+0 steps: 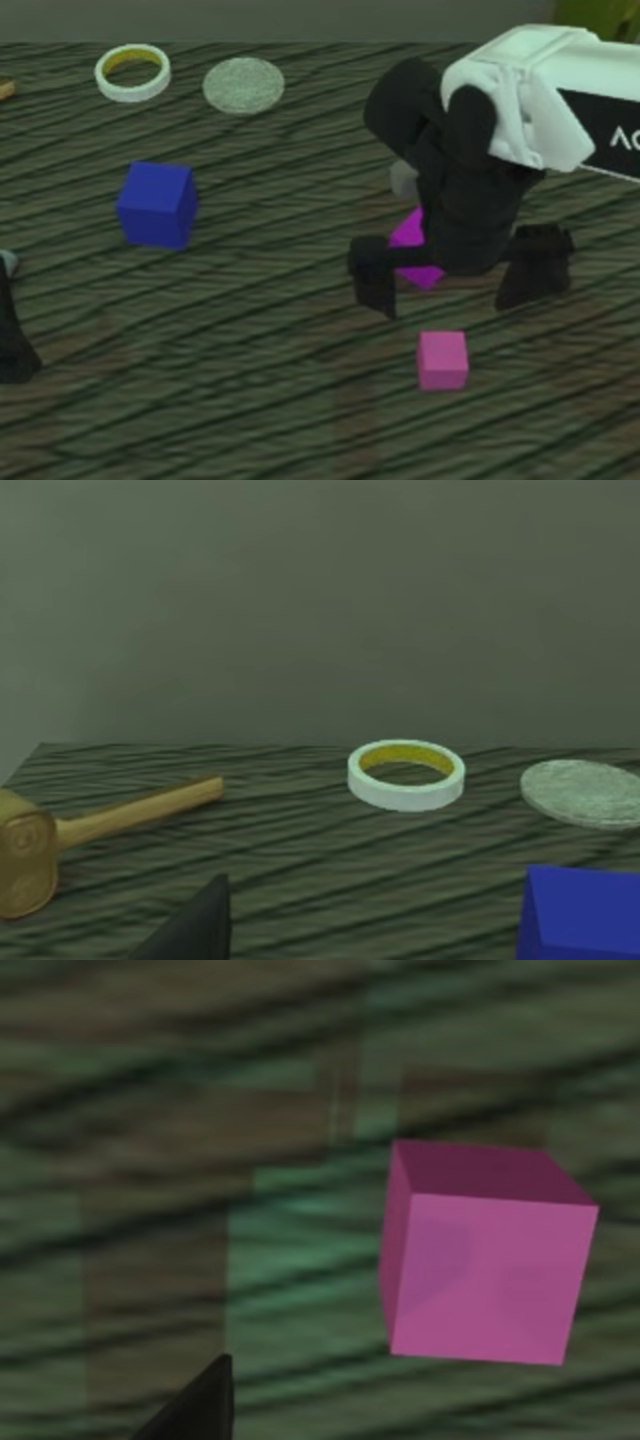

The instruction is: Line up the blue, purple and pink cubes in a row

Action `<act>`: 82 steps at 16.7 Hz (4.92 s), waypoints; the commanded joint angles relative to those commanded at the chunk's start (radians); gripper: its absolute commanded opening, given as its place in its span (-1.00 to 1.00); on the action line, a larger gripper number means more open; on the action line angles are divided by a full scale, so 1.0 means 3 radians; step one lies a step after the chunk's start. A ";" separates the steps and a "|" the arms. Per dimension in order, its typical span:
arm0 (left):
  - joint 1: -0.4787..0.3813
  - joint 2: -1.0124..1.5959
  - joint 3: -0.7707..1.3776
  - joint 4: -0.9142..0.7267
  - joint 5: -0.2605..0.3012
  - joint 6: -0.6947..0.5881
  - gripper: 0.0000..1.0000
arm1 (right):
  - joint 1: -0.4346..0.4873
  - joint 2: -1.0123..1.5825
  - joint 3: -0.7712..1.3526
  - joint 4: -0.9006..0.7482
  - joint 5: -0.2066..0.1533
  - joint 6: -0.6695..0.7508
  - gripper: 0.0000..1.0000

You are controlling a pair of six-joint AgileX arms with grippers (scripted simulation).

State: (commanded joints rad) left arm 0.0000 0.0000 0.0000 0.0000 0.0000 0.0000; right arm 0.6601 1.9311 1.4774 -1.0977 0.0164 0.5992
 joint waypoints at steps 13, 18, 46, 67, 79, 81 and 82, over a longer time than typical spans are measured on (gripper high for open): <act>0.0000 0.0000 0.0000 0.0000 0.0000 0.0000 1.00 | -0.0448 0.1328 0.1910 -0.0706 -0.0042 -0.2948 1.00; 0.0000 0.0000 0.0000 0.0000 0.0000 0.0000 1.00 | -0.0506 0.1432 0.2120 -0.0752 -0.0039 -0.3207 1.00; 0.0000 0.0000 0.0000 0.0000 0.0000 0.0000 1.00 | -0.0501 0.1664 0.1328 0.0272 -0.0036 -0.3200 -0.81; 0.0000 0.0000 0.0000 0.0000 0.0000 0.0000 1.00 | -0.0463 0.1405 0.1943 -0.0545 -0.0061 -0.3188 -1.00; 0.0000 0.0000 0.0000 0.0000 0.0000 0.0000 1.00 | 0.0257 0.0774 0.1070 -0.0350 -0.0085 -0.4238 -1.00; 0.0000 0.0000 0.0000 0.0000 0.0000 0.0000 1.00 | 0.0425 0.0613 0.0876 -0.0297 -0.0084 -0.4446 -1.00; 0.0000 0.0000 0.0000 0.0000 0.0000 0.0000 1.00 | 0.0471 0.0566 0.0827 -0.0280 -0.0084 -0.4496 -1.00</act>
State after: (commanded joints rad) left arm 0.0000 0.0000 0.0000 0.0000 0.0000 0.0000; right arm 0.8015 2.1010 1.7255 -1.1818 -0.0088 -0.7495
